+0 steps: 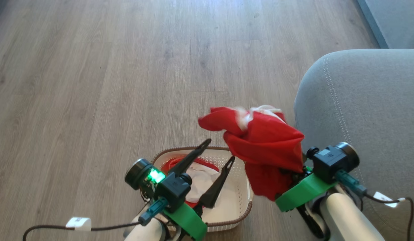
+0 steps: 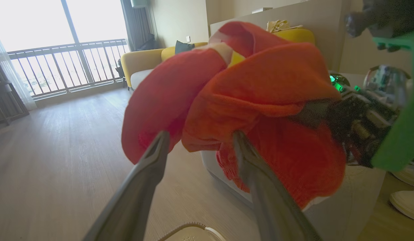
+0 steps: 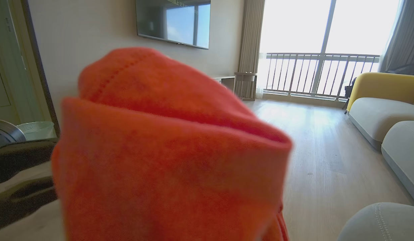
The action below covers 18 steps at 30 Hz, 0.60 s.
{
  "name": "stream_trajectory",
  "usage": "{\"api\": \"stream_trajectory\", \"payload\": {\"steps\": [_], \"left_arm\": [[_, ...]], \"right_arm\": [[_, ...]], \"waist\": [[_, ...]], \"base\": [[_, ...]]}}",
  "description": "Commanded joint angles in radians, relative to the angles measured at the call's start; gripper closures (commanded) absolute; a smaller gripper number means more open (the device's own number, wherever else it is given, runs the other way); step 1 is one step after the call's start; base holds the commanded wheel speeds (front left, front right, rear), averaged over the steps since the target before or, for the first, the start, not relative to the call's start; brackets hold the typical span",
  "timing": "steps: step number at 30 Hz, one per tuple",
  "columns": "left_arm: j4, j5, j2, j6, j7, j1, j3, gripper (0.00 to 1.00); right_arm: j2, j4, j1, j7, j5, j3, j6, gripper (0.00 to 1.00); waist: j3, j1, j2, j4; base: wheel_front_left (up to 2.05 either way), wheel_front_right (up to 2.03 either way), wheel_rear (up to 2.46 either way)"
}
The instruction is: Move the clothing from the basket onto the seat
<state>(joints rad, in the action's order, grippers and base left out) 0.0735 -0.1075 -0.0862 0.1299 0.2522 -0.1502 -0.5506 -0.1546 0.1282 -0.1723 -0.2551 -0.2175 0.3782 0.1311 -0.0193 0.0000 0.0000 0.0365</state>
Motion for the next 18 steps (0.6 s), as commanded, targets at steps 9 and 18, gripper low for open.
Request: {"api": "stream_trajectory", "payload": {"steps": [9, 18], "left_arm": [[0.049, 0.0, -0.019, 0.001, 0.01, -0.001, 0.019, 0.0], [0.148, -0.011, -0.016, 0.001, 0.01, 0.043, 0.02, 0.0]], "right_arm": [[0.024, -0.055, -0.018, -0.007, 0.012, -0.077, 0.0, 1.0], [0.021, -0.078, -0.014, -0.007, 0.009, -0.147, 0.0, 1.0]], "waist": [[0.0, 0.0, 0.0, 0.008], [-0.004, 0.0, 0.0, 0.007]], "base": [[0.0, 0.0, 0.0], [0.0, 0.0, 0.0]]}}
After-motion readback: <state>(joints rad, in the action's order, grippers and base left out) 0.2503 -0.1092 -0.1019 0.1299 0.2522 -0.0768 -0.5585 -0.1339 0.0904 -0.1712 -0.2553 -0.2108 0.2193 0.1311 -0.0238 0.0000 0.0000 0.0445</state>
